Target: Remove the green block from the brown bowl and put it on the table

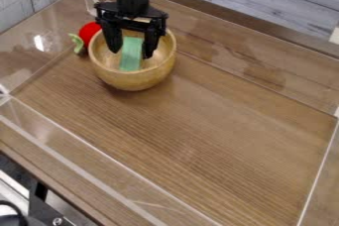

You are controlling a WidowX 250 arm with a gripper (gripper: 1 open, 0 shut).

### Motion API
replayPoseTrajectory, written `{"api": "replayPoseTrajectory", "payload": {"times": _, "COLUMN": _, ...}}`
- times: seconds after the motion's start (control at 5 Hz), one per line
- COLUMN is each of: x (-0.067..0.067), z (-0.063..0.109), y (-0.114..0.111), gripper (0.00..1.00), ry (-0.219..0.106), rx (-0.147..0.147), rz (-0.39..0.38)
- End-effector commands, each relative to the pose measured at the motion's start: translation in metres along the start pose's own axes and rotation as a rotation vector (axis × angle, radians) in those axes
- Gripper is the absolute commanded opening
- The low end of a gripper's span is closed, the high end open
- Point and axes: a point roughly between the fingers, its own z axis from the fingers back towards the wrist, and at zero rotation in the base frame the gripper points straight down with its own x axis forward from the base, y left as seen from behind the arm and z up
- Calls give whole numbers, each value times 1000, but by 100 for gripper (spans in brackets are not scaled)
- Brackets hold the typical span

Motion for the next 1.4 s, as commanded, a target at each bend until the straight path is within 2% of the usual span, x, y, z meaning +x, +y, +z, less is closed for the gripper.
{"api": "replayPoseTrajectory", "payload": {"times": 0.0, "x": 11, "z": 11, "y": 9, "gripper": 100, "ry": -45, "rx": -1, "rz": 32}}
{"api": "replayPoseTrajectory", "payload": {"times": 0.4, "x": 15, "z": 13, "y": 3, "gripper": 100, "ry": -20, "rx": 4, "rz": -65}}
{"api": "replayPoseTrajectory", "payload": {"times": 0.8, "x": 28, "z": 14, "y": 0, "gripper": 100, "ry": 7, "rx": -5, "rz": 9}}
{"api": "replayPoseTrajectory", "payload": {"times": 1.2, "x": 20, "z": -9, "y": 1, "gripper": 100, "ry": 28, "rx": -31, "rz": 16}}
